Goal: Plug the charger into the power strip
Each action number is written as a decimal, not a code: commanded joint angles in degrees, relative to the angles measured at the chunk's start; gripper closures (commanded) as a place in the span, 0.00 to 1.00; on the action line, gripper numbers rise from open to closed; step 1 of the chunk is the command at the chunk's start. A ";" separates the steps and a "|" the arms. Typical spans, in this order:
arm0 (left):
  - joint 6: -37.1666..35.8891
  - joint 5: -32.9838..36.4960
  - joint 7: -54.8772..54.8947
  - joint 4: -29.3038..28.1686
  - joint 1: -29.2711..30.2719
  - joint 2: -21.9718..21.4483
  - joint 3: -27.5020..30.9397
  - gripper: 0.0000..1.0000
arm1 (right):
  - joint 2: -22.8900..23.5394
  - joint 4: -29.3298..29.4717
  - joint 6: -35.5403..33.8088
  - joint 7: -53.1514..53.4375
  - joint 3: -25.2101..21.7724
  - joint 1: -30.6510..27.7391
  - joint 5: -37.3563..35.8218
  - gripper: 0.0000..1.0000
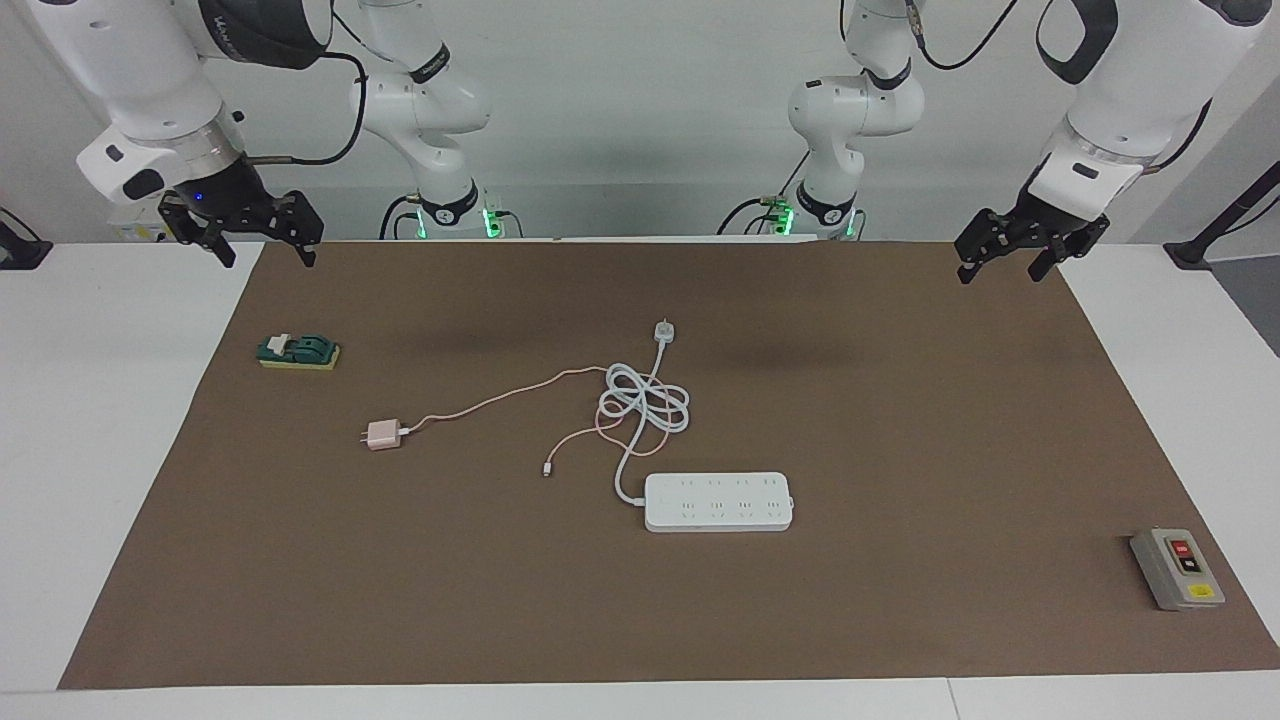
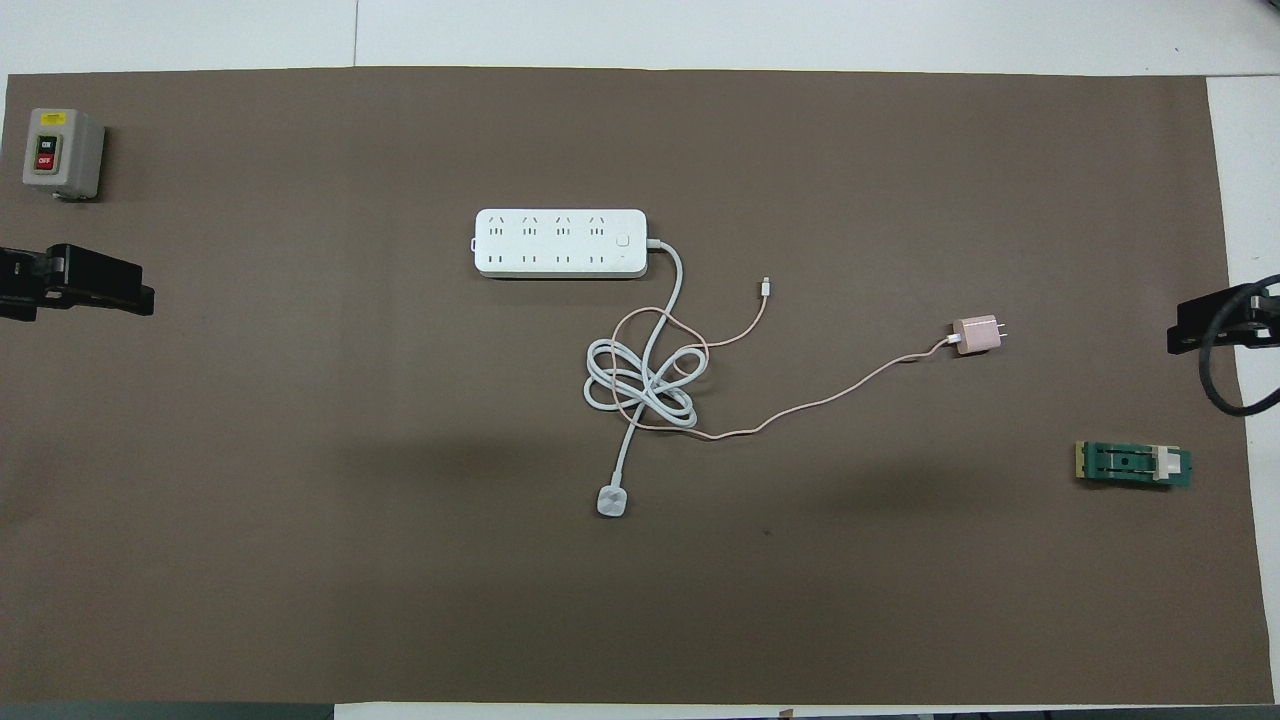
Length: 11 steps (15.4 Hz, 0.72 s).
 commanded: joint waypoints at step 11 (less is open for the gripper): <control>-1.77 -0.16 -0.10 2.75 -0.26 -0.04 -0.30 0.00 | 14.23 -2.06 5.08 35.54 0.41 -8.42 25.79 0.00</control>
